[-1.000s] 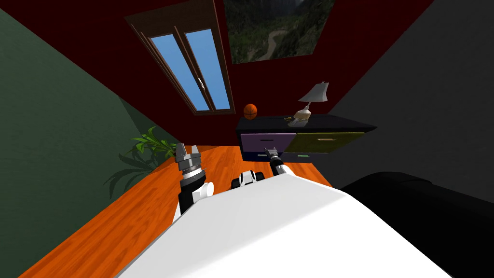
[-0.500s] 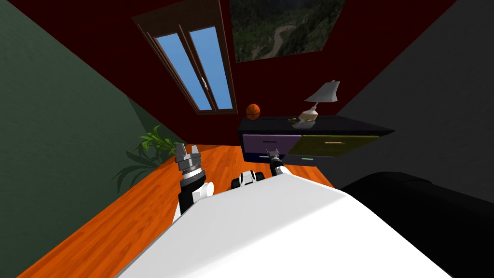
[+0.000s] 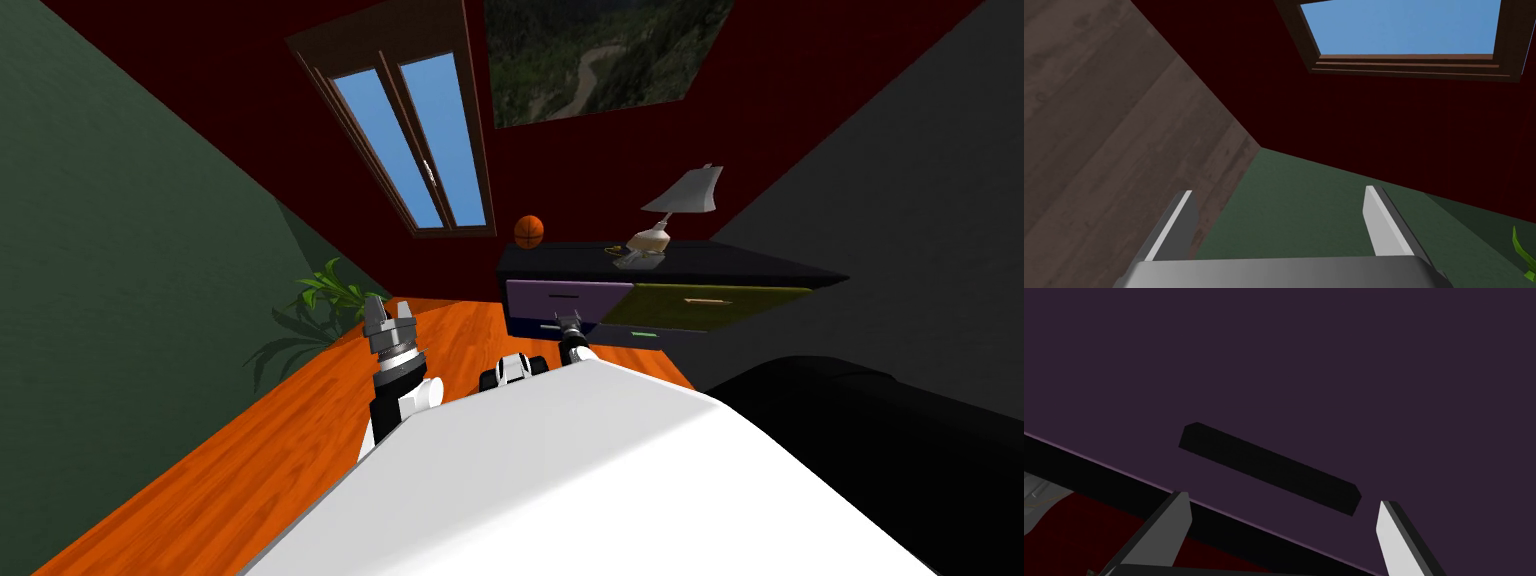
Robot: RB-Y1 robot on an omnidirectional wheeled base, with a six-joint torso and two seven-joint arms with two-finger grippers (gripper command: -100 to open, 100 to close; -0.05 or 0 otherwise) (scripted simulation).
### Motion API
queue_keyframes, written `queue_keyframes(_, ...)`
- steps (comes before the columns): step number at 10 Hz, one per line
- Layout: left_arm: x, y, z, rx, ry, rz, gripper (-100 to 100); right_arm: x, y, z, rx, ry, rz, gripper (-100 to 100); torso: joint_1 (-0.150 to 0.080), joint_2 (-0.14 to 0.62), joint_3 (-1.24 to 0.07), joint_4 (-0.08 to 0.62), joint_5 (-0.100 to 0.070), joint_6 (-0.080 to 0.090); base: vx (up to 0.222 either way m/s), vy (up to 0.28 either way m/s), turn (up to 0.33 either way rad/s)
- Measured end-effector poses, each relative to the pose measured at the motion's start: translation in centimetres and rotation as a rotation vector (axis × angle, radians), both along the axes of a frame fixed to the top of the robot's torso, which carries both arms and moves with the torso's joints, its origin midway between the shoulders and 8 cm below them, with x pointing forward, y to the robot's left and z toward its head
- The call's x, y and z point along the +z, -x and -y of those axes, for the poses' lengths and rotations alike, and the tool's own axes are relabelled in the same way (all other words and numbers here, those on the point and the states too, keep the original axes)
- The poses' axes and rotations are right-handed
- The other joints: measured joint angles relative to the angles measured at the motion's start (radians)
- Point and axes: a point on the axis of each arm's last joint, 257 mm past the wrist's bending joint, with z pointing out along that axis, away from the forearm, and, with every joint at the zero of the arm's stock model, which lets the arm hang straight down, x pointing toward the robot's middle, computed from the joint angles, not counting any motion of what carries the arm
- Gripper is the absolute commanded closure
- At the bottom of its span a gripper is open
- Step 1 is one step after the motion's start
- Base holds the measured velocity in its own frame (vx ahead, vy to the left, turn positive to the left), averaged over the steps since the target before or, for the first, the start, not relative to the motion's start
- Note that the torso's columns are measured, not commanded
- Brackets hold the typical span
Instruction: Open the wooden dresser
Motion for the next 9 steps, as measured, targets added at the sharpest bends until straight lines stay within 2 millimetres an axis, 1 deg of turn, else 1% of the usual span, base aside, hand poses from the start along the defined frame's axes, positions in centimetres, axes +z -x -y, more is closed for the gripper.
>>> queue_keyframes(1,0.0,0.0,0.0,0.0,0.0,0.0,0,-0.5,0.5,0.2,-0.011,0.036,-0.022,-100,0.0,-0.001,0.0,0.0,0.0,0.0,0.048,0.0,0.073)
queue_keyframes(2,0.0,0.0,0.0,0.0,0.0,0.0,0,-0.7,0.7,0.6,-0.018,0.074,-0.035,-100,0.0,-0.001,-0.001,0.0,0.0,0.0,0.024,0.0,-0.005)
queue_keyframes(3,0.0,0.0,0.0,0.0,0.0,0.0,0,-0.7,0.7,0.8,-0.019,0.094,-0.038,-100,0.0,0.0,0.0,0.0,0.0,0.0,0.035,0.004,0.115)
queue_keyframes(6,0.0,0.0,0.0,0.0,0.0,0.0,0,-1.7,1.9,2.0,-0.045,0.209,-0.091,-100,0.001,-0.002,-0.001,0.0,0.0,0.0,0.05,0.003,0.079)
queue_keyframes(7,0.0,0.0,0.0,0.0,0.0,0.0,0,-1.7,2.1,2.2,-0.05,0.246,-0.102,-100,0.001,-0.001,-0.001,0.0,0.0,0.0,0.024,0.001,-0.019)
queue_keyframes(8,0.0,0.0,0.0,0.0,0.0,0.0,0,-1.6,2.1,2.2,-0.049,0.269,-0.104,-100,0.0,0.0,0.0,0.0,0.0,0.0,0.035,-0.004,0.098)
queue_keyframes(9,0.0,0.0,0.0,0.0,0.0,0.0,0,-1.9,2.5,2.5,-0.055,0.307,-0.12,-100,0.0,0.0,0.0,0.0,0.0,-0.001,0.035,-0.001,0.073)
